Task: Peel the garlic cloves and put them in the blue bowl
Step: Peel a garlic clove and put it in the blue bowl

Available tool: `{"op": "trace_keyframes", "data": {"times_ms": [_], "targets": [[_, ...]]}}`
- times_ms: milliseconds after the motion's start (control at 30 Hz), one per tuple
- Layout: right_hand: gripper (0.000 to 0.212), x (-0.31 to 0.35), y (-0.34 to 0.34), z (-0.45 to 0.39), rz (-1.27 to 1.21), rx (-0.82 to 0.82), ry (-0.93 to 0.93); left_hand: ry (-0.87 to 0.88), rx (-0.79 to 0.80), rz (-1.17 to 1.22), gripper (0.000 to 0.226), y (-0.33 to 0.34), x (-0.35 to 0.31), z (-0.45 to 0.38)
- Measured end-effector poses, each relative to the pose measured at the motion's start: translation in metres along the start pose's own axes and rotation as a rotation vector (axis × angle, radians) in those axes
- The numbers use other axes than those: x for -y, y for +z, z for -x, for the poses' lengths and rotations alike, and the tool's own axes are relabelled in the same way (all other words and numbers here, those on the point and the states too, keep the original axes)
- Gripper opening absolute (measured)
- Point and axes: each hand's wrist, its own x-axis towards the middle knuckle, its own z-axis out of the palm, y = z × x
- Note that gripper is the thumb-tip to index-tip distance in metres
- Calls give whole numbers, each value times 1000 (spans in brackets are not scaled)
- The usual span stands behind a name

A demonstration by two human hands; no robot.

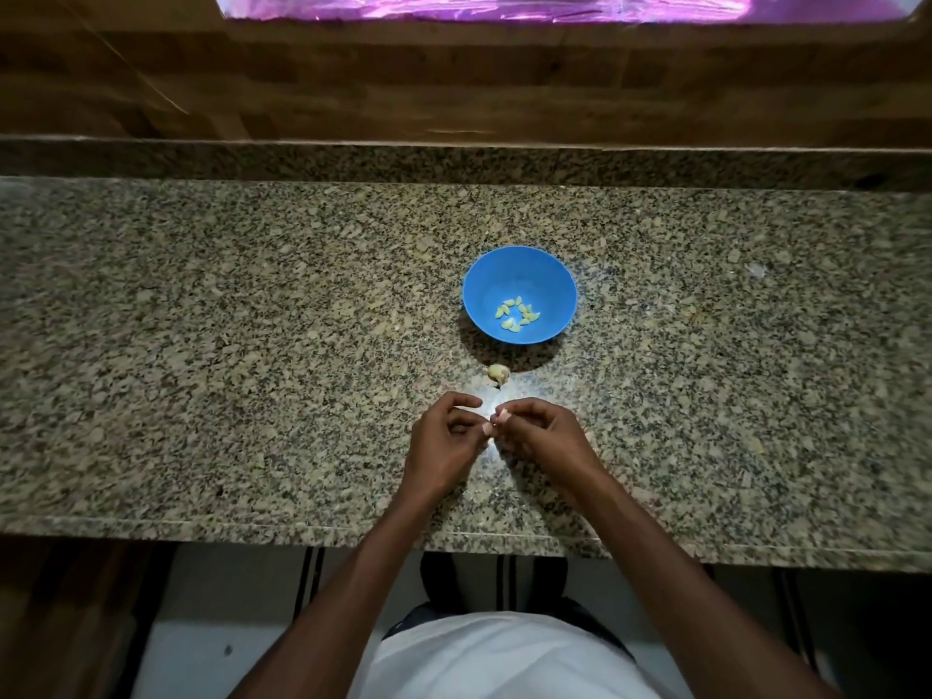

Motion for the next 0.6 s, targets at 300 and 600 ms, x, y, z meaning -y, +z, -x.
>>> {"op": "trace_keyframes", "data": {"times_ms": [300, 600], "targets": [[11, 4, -2, -5, 523, -67, -219, 62, -44, -236, 21, -17, 16, -23], [14, 7, 8, -11, 892, -77, -435, 132, -2, -365, 21, -20, 24, -36]]}}
